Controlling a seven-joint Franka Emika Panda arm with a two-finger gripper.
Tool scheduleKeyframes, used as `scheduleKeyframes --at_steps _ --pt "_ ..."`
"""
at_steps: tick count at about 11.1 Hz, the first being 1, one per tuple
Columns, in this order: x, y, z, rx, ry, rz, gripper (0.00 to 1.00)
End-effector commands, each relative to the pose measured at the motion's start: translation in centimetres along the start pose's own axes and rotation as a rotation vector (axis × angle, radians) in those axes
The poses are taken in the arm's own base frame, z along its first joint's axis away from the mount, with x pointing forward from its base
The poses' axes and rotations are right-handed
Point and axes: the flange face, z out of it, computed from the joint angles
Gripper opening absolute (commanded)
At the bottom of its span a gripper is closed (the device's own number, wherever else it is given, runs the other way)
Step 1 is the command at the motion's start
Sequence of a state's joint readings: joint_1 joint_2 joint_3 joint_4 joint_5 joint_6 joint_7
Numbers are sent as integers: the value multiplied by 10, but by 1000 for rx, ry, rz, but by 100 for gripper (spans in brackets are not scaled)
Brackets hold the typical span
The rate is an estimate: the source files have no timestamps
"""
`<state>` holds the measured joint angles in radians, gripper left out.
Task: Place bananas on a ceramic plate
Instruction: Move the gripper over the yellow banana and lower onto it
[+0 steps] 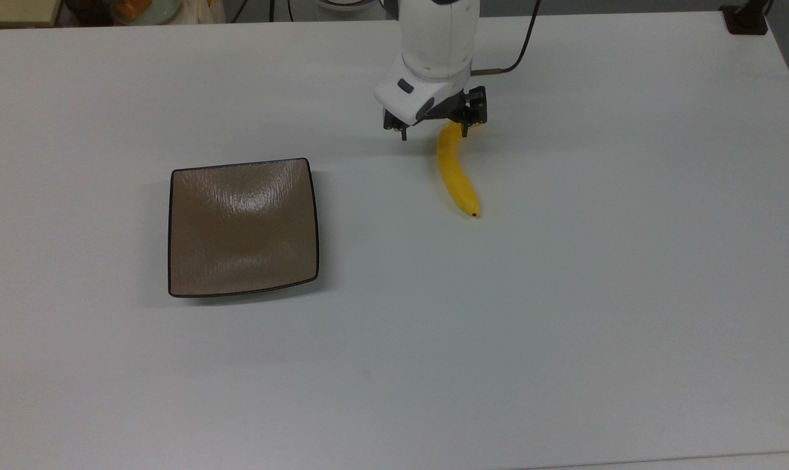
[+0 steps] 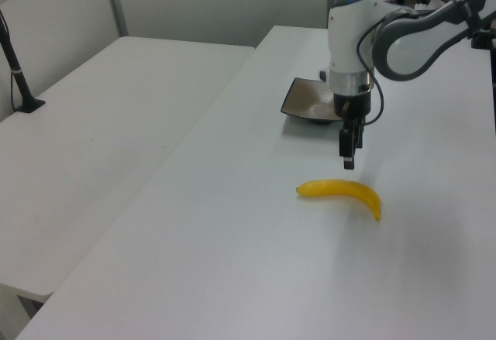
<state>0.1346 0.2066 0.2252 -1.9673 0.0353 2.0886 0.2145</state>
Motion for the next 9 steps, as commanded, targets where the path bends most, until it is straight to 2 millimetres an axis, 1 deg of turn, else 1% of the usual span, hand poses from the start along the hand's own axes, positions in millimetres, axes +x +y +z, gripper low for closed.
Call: scheduleKeyframes --at_steps 1,3,4,5,6,7,8,9 --pt "5 -23 22 29 14 -8 100" --pt "9 -26 43 33 -4 -14 100" --pt "13 -26 49 41 15 -13 100" --pt "14 -31 60 42 10 -18 98" --pt "14 -34 62 31 9 -21 55" --pt "14 -34 60 31 15 -22 21" --pt "15 -34 59 32 18 -22 11" --pt "16 -33 58 32 18 -22 10"
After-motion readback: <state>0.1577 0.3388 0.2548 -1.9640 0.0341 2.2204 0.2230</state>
